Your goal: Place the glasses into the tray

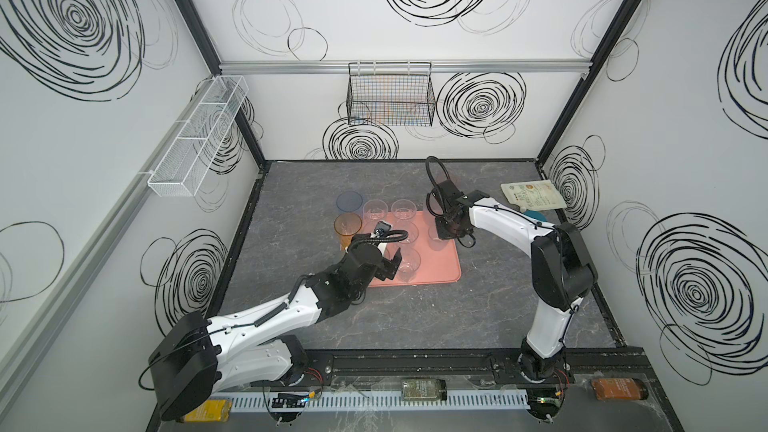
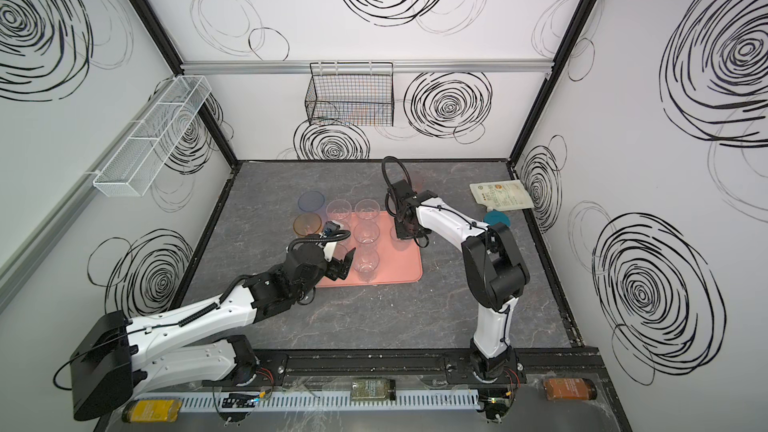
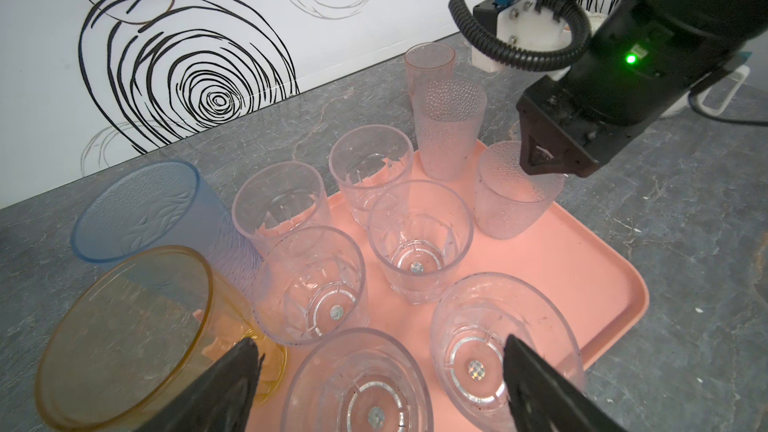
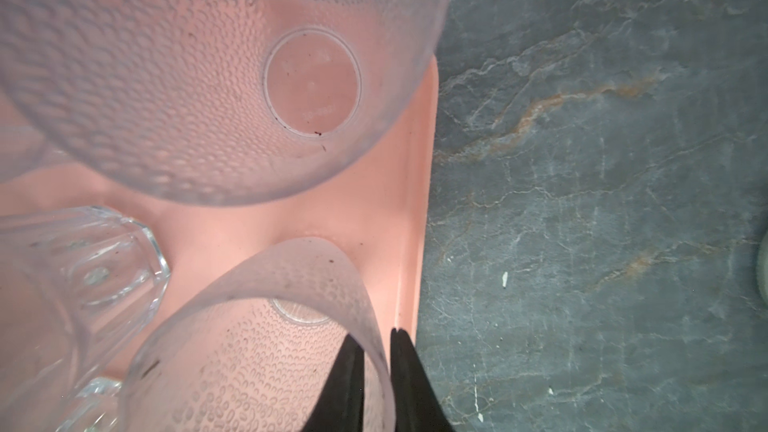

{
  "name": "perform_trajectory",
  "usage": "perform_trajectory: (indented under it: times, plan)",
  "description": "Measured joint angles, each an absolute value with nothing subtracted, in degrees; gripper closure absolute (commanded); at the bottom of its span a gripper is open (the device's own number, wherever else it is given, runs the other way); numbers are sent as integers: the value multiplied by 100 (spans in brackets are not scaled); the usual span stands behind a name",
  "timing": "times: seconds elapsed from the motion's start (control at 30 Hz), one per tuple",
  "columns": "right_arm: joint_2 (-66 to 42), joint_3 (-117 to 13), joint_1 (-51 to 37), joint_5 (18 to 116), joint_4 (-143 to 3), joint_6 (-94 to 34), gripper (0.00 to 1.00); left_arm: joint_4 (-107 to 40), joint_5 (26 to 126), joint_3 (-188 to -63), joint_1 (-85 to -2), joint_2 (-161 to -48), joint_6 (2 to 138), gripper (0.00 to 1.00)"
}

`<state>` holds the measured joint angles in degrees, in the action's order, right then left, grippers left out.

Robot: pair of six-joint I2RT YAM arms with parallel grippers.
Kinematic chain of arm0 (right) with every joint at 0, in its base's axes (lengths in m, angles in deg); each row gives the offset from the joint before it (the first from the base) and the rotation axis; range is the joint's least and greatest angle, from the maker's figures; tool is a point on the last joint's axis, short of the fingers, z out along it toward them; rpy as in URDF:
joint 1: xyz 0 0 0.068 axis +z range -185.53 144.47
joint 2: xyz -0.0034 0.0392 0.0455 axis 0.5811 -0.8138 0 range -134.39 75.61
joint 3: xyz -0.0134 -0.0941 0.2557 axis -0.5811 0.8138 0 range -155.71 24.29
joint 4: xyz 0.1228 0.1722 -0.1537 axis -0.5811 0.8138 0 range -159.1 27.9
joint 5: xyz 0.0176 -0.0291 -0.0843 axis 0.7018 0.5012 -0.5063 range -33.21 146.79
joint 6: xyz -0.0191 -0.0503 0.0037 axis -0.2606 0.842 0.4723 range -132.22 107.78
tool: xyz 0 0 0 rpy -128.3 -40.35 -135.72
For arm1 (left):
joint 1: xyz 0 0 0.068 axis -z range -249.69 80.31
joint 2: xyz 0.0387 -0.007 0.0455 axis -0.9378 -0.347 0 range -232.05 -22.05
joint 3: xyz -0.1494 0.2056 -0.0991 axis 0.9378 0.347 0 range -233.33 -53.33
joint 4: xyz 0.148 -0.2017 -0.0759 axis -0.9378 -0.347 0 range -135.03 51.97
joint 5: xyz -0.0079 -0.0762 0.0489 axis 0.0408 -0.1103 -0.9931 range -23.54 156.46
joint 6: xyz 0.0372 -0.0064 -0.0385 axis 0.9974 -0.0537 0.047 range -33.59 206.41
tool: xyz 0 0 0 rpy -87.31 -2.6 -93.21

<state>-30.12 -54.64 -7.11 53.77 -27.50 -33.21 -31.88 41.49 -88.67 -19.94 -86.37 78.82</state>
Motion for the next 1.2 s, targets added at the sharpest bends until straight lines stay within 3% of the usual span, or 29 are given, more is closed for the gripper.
perform_trajectory:
  times: [0.17,0.3,0.4,0.77,1.0,1.2]
  plan:
    - [-3030,-5466,-754,5449,-2817,-3323,81,-3188,4149,-8867,-1994,-8657,7866,6]
    - [-3032,-5580,-840,5792,-2782,-3325,60,-3190,4084,-8867,-1983,-8676,7864,6]
    - [-3028,-5866,-938,5956,-2677,-3273,53,-3166,3896,-8843,-1946,-8635,7866,6]
    - [-2831,-7051,-1749,6181,-2535,-3280,48,-2985,3552,-8904,-1917,-8379,7932,7]
    - [-2988,-7123,-2429,6411,-3206,-3568,47,-2703,3719,-9282,-1386,-9293,8155,4]
    - [-3935,-7827,-2470,6603,-3506,-3712,47,-2497,4114,-9470,-1231,-9942,8253,4]
